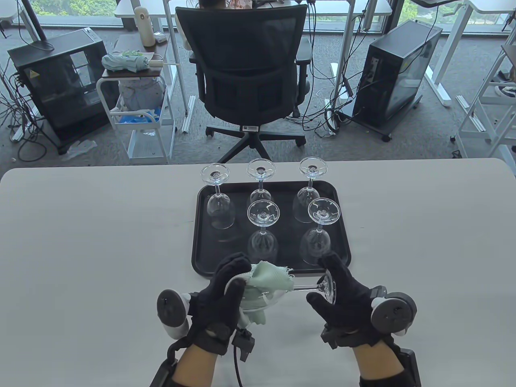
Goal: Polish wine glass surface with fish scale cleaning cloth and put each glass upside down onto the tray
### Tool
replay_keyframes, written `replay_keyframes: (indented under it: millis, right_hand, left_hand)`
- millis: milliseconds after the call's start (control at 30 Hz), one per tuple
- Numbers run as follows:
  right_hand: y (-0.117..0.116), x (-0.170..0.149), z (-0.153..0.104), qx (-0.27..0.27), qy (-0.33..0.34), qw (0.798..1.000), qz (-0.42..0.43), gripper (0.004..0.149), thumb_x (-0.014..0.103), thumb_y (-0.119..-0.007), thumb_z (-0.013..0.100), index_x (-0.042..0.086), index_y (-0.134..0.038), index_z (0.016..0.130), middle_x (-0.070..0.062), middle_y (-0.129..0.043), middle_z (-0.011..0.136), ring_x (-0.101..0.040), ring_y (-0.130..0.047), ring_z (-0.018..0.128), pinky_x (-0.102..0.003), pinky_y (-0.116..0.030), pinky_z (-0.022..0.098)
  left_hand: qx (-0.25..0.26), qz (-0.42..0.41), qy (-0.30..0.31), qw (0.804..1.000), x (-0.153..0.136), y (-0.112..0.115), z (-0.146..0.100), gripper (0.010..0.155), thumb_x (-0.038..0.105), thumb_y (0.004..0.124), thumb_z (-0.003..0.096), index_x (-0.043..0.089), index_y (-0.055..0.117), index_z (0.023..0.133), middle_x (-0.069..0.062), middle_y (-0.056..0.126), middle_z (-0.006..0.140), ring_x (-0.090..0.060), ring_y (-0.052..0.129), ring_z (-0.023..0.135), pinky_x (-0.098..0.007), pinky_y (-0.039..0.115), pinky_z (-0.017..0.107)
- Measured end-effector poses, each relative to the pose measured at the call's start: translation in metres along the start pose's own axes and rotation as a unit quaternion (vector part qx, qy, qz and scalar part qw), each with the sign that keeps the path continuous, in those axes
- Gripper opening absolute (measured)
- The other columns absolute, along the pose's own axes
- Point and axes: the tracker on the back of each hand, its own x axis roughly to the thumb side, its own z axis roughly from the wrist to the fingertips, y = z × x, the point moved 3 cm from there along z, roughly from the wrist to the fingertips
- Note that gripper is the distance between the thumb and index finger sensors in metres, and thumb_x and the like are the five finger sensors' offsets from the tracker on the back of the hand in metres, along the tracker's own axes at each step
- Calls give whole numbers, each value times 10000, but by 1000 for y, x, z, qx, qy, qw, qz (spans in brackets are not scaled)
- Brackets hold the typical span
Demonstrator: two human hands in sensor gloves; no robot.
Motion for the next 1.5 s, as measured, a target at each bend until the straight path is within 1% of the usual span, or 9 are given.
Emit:
replay_keyframes:
  millis: [100, 300, 533, 733, 967, 1167, 1300, 1433, 1500]
  right_hand:
    - [1, 0, -1, -13, 3, 1000, -4, 868, 625, -865, 422, 274, -376, 1048, -186, -657, 955, -342, -946, 491, -368, -924, 251]
    - [-6, -22, -1, 41, -140, 983, 113, 811, 703, -746, 453, 240, -446, 1048, -217, -714, 884, -318, -939, 403, -347, -884, 179]
    - [2, 4, 2, -1, 16, 1000, -26, 906, 663, -833, 420, 276, -326, 1063, -175, -625, 1004, -345, -940, 512, -379, -915, 278]
    - [-11, -19, 2, 45, -140, 984, 104, 816, 703, -740, 456, 249, -424, 1057, -206, -701, 904, -315, -936, 423, -348, -884, 200]
    - [-4, 1, -1, 8, 10, 1000, -19, 929, 655, -849, 416, 269, -304, 1062, -173, -599, 1018, -353, -932, 535, -397, -906, 299]
    - [-5, -15, -1, 12, -113, 988, 103, 789, 692, -743, 457, 253, -455, 1046, -201, -701, 897, -324, -932, 428, -362, -879, 206]
    - [-3, -9, 1, 32, -68, 995, 68, 883, 668, -806, 439, 225, -371, 1067, -223, -650, 967, -374, -936, 482, -403, -901, 251]
    - [-1, 6, 1, -1, 30, 999, -26, 914, 628, -862, 418, 277, -314, 1060, -199, -618, 991, -345, -943, 523, -386, -923, 289]
    - [-2, 3, 1, -10, 6, 1000, -1, 850, 627, -857, 427, 292, -379, 1044, -200, -651, 939, -329, -936, 504, -365, -912, 273]
  left_hand:
    - [-12, -14, -6, 1000, -1, 2, 0, 575, 643, 669, 576, 305, 636, 1040, -80, 548, 1142, -399, 648, 982, -605, 803, 515]
    - [-1, 74, 99, 992, 14, 6, -2, 584, 646, 686, 545, 312, 651, 1022, -65, 566, 1134, -387, 665, 980, -604, 811, 524]
    - [-2, -19, -15, 1000, -2, 0, 0, 574, 638, 672, 573, 297, 651, 1035, -82, 570, 1136, -400, 670, 973, -606, 811, 513]
    - [11, 50, 70, 996, 12, -2, -1, 585, 647, 682, 557, 308, 649, 1032, -69, 558, 1143, -389, 657, 989, -606, 803, 527]
    - [-1, 1, -12, 1000, 4, -4, -1, 574, 641, 672, 575, 299, 654, 1036, -82, 571, 1138, -398, 671, 974, -603, 811, 512]
    - [5, 45, 77, 996, 14, 5, -3, 583, 654, 678, 555, 322, 645, 1033, -67, 553, 1145, -388, 655, 988, -597, 810, 516]
    - [4, 48, 60, 997, 12, 0, -1, 572, 646, 677, 560, 313, 661, 1025, -72, 585, 1129, -391, 682, 969, -596, 825, 499]
    - [-13, -35, -31, 999, -4, -3, 0, 575, 643, 666, 580, 304, 639, 1044, -84, 556, 1142, -403, 657, 979, -601, 809, 510]
    - [-14, -19, -6, 1000, 0, -2, 1, 578, 647, 663, 578, 307, 637, 1045, -82, 552, 1143, -402, 657, 979, -599, 811, 511]
